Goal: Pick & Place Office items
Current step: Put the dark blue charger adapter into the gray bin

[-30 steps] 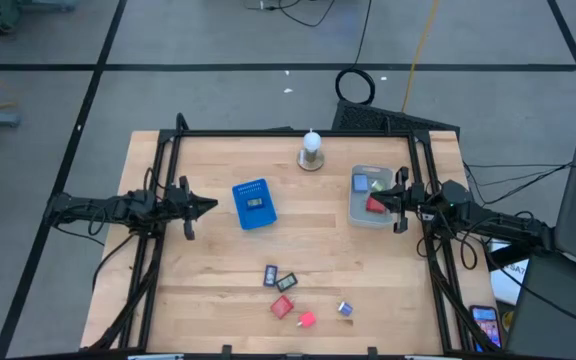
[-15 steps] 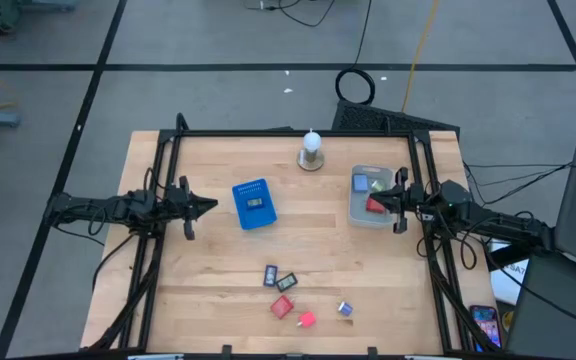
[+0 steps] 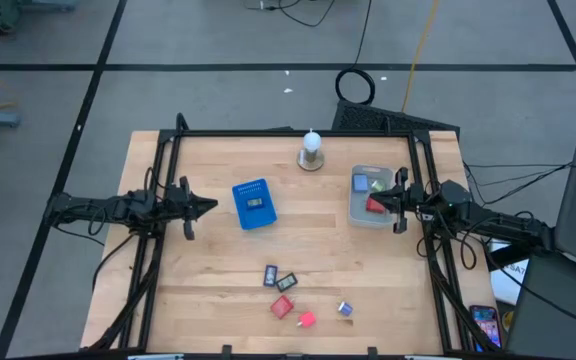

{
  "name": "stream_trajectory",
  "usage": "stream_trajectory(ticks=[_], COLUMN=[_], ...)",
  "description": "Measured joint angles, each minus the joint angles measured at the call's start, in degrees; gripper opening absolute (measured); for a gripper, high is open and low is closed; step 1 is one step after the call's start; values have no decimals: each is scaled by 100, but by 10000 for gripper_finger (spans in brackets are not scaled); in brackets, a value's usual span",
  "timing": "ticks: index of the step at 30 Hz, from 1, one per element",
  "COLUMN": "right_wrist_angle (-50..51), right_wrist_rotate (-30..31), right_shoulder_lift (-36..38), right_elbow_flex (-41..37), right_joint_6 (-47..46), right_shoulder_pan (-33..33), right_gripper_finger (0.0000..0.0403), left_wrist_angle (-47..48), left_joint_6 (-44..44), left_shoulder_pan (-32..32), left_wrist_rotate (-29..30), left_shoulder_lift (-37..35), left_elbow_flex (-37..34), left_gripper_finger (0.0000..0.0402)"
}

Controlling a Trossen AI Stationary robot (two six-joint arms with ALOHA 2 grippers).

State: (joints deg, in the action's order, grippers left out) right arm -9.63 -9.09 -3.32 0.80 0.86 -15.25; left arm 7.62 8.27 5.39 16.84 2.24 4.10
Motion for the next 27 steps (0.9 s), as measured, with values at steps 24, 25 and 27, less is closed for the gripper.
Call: stream_trajectory(ticks=[24,25,27], right_wrist_angle=[-207,-444,-943], right_wrist_rotate=[-1188,-1295,-1531], right_shoulder_lift=[-91,-127,-230], right_elbow_flex=[0,0,0], right_joint_6=[156,49,-347], right_shoulder_pan=[1,1,11], right_gripper_finger=[4,4,4], left_wrist_angle=[0,0,0], left_joint_6=[-43,-43,-41], left_shoulder_pan=[-1,-1,-2], left_wrist_rotate=[-2,0,-2], left_shoulder_lift=[2,2,2], left_elbow_flex=[0,0,0], left_gripper_finger=[24,24,24])
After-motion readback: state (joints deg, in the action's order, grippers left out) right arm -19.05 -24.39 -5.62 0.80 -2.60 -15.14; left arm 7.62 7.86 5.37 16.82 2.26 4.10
